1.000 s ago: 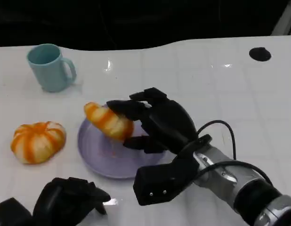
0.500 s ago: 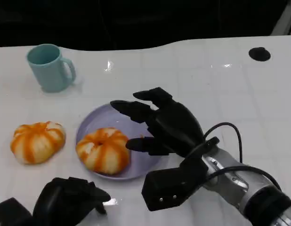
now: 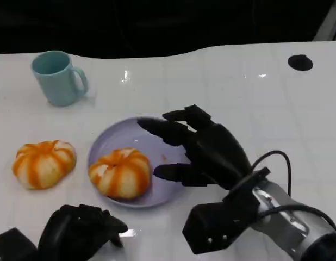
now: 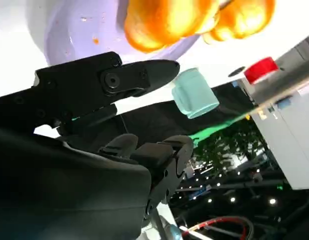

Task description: Grasp the bread from the table and place it into the plate.

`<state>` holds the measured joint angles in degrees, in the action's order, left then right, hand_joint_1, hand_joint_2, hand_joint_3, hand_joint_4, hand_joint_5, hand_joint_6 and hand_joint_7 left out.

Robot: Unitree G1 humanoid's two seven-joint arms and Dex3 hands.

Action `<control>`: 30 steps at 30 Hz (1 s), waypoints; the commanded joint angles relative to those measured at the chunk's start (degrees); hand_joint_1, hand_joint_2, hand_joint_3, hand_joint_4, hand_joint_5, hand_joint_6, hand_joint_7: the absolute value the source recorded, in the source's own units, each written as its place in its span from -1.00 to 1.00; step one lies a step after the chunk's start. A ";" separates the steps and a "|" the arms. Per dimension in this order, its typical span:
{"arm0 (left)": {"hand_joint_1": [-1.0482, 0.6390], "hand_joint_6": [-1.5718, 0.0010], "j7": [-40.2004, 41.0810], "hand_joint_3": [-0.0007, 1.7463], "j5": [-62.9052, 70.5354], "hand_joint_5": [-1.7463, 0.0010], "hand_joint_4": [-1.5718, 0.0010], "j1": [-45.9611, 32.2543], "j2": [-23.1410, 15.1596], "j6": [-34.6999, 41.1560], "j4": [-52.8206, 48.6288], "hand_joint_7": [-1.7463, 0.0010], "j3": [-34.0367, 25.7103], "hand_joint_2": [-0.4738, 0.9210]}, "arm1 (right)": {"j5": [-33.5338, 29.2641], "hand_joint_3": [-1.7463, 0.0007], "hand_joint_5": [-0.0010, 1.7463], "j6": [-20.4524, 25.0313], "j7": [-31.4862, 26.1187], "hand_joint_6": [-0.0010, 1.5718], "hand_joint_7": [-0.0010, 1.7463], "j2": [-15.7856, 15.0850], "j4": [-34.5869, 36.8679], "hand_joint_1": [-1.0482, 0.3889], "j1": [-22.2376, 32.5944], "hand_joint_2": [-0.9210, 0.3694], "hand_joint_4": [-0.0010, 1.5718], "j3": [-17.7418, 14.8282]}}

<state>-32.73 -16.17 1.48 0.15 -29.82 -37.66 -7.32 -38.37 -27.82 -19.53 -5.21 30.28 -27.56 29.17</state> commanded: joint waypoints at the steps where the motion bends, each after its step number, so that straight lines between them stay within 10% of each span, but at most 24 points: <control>1: -1.00 -1.00 1.02 -0.99 1.00 -0.83 -0.07 -0.22 -0.81 -0.35 -0.38 0.73 -0.07 0.91 | 5.92 0.74 -0.10 -1.48 5.50 -0.34 -0.93 -2.06 -5.71 -0.34 4.08 -1.00 -0.82 -2.92; 14: -1.00 -1.00 1.16 -0.99 1.43 -0.82 -0.05 -0.14 -0.74 -0.18 -0.31 0.74 -0.18 0.93 | 24.96 0.80 0.14 -14.67 14.54 0.04 -0.69 -1.02 -9.03 -0.05 14.27 -1.00 -0.36 -9.97; 18: -1.00 -1.00 0.73 -1.00 0.98 -0.84 -0.06 0.05 -0.68 -0.05 -0.47 0.73 -0.29 0.92 | 35.73 0.45 0.47 -17.16 21.27 -0.16 -0.12 0.64 -9.12 0.01 16.78 -0.81 -0.37 -11.25; 30: -1.00 -1.00 0.97 -1.00 1.09 -0.85 -0.04 0.16 -0.60 0.76 -0.23 0.73 -0.19 0.91 | 46.92 -0.23 0.85 -13.22 31.57 -0.19 0.59 1.74 -17.20 0.10 25.62 -0.32 -0.14 -15.32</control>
<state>-32.03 -14.81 1.84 0.17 -29.58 -37.75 -7.25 6.68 -42.65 10.64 -3.25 15.38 -4.16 14.91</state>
